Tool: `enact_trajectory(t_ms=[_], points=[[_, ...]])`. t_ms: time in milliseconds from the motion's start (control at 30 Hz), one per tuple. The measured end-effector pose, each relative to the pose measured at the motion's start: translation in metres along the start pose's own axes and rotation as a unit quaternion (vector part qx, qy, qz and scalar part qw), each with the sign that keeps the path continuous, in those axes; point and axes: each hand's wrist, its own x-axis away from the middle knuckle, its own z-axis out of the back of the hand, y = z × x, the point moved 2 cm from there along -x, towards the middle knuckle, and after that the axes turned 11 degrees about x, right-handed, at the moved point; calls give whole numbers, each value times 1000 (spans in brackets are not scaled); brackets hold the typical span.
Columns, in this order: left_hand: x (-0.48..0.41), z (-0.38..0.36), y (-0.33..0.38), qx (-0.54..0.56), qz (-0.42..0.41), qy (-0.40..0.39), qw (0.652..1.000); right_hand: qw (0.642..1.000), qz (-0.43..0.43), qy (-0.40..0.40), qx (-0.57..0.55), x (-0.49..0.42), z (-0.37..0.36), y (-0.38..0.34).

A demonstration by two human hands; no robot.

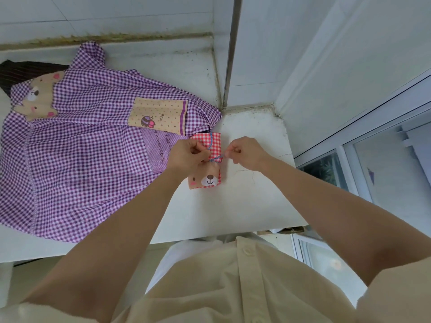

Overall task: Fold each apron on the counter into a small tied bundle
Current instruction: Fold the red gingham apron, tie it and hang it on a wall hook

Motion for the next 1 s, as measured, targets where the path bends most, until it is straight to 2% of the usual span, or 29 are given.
enact_trajectory(t_ms=[67,167,333,433,500,633,767,833,1000], points=[[-1,-3,5,-74,-16,-4,997,1000,14,-19,17,-3,10,-7],[0,-8,11,-139,-41,-11,989,998,1,-17,-54,-3,18,-26],[2,-6,13,-183,-70,-26,980,991,-14,4,-135,-10,4,-44],[4,-7,12,-199,-77,-23,977,964,4,22,-263,-6,7,-53],[3,-6,10,-168,-70,-18,983,954,15,35,-297,-3,8,-53],[2,-3,7,-111,-36,-3,993,980,14,27,-196,-2,-8,-39],[0,-3,5,-77,-8,-2,997,989,8,82,-125,-3,-17,-29],[-2,-1,3,-52,2,3,999,989,11,91,-120,-3,-16,-29],[-1,3,1,38,19,7,999,988,19,38,-150,3,-18,-28]])
